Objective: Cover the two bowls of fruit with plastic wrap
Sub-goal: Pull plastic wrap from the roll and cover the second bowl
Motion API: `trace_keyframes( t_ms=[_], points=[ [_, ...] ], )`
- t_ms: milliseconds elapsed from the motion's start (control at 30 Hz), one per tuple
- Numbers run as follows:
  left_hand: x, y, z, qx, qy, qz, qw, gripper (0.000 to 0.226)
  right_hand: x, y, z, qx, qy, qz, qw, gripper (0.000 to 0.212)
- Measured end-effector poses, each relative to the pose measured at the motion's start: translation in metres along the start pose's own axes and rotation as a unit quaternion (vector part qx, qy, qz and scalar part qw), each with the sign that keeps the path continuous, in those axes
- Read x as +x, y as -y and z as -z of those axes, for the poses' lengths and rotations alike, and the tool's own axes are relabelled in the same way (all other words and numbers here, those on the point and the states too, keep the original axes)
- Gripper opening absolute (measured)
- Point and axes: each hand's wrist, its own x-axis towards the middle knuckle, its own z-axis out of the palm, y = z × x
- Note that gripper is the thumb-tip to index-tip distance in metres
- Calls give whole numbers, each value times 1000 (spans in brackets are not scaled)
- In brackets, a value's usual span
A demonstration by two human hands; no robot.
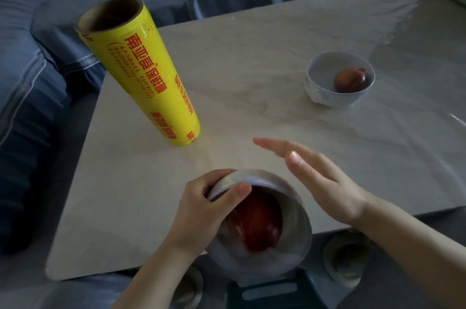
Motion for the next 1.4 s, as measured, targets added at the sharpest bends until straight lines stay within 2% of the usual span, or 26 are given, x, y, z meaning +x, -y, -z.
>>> trace_keyframes(
  t_ms=[100,200,333,433,500,567,667,767,867,1000,1100,1200,1300,1400],
  points=[
    [2,0,-3,10,-8,-1,1000,34,5,8,-3,-71,47,42,995,70],
    [3,4,-6,-1,-25,19,999,23,7,7,-8,-89,52,6,995,61],
    [-1,12,-7,13,-30,34,999,47,7,3,-13,-87,63,-65,992,47],
    [1,9,-6,7,-42,38,998,41,2,-5,-6,-39,56,-101,993,46],
    [8,8,-6,-4,-69,53,996,55,-2,-12,3,-41,39,-111,992,52],
    [18,8,-5,-2,-84,78,993,72,-4,-16,9,-8,28,-107,994,42],
    [37,7,-9,-25,-63,140,988,70,-3,-17,14,85,14,-120,989,32],
    [58,1,-18,-71,-3,217,974,72,3,-16,25,77,-35,-148,985,25],
    [79,-10,-21,-105,24,260,959,71,12,-22,34,90,-122,-202,968,32],
    [87,-8,-16,-17,-30,198,980,35,33,-30,41,162,-242,-228,929,30],
    [76,2,-10,-10,-28,211,977,20,61,-37,48,162,-314,-232,906,26],
    [65,14,-3,-8,-44,215,976,18,90,-46,51,180,-363,-255,878,27],
    [58,18,5,5,-55,194,979,21,110,-56,53,216,-393,-278,850,38],
    [56,18,9,15,-56,172,983,23,115,-63,54,224,-401,-282,843,39]
  ],
)
